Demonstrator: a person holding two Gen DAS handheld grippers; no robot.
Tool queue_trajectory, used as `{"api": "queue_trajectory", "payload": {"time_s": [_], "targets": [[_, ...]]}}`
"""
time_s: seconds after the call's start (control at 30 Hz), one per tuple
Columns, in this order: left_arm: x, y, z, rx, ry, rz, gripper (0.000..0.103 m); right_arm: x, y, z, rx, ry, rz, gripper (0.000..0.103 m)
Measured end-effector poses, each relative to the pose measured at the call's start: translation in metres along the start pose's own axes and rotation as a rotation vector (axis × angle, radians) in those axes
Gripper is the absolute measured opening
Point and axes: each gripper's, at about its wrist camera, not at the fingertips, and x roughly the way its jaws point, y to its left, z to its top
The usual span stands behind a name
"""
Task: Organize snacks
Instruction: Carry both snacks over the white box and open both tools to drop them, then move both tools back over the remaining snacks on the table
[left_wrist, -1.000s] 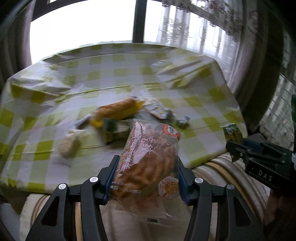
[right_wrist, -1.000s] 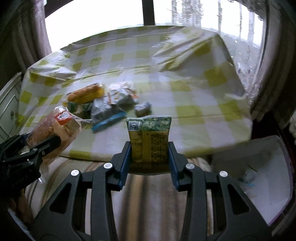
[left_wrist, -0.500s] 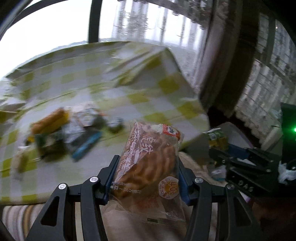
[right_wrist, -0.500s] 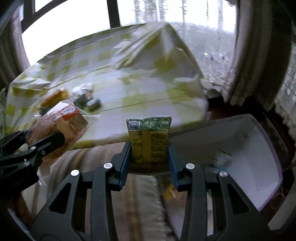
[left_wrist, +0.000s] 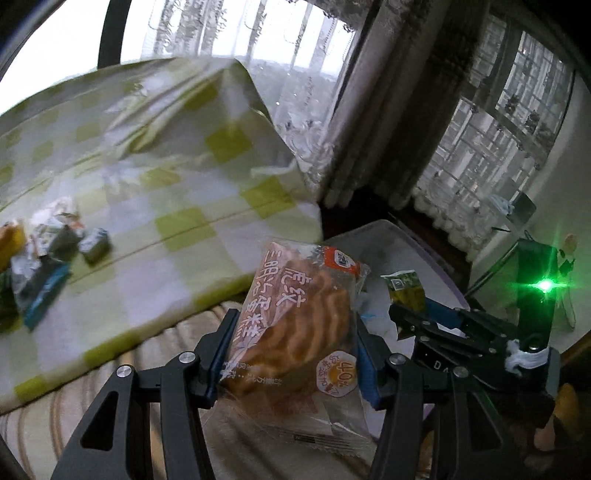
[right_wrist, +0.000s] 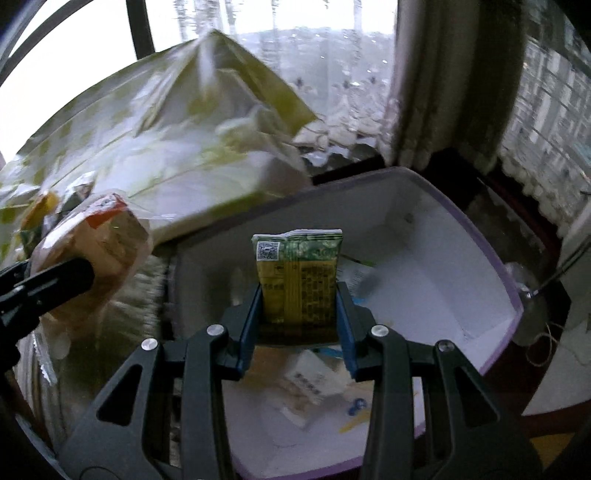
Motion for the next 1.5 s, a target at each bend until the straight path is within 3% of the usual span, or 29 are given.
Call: {"api": "queue_trajectory", "payload": {"time_s": [0.2, 0.33, 0.67, 1.03, 1.5], "targets": [[0.012, -0.024, -0.005, 0.043, 0.061, -0.099, 0.061, 0.000, -0.028, 0.000, 0.057, 0.002, -0.043, 0.043], [0.013, -0.031, -0.008, 0.066, 0.077, -0.093, 0.068, -0.003, -0.034, 0.002, 0.085, -0.007, -0.050, 0.067], [-0.001, -0.007, -0.012, -0.003, 0.046, -0.071, 0.069, -0.001, -0.014, -0.001, 0.043, 0.002, -0.006, 0.069], [-0.034, 0.053, -0.022, -0.122, -0.040, 0.045, 0.069, -0.006, 0.028, 0.001, -0.026, -0.004, 0.072, 0.071], [-0.119, 0.192, -0.071, -0.402, -0.175, 0.310, 0.069, -0.012, 0.115, 0.012, -0.173, -0.027, 0.231, 0.071]]}}
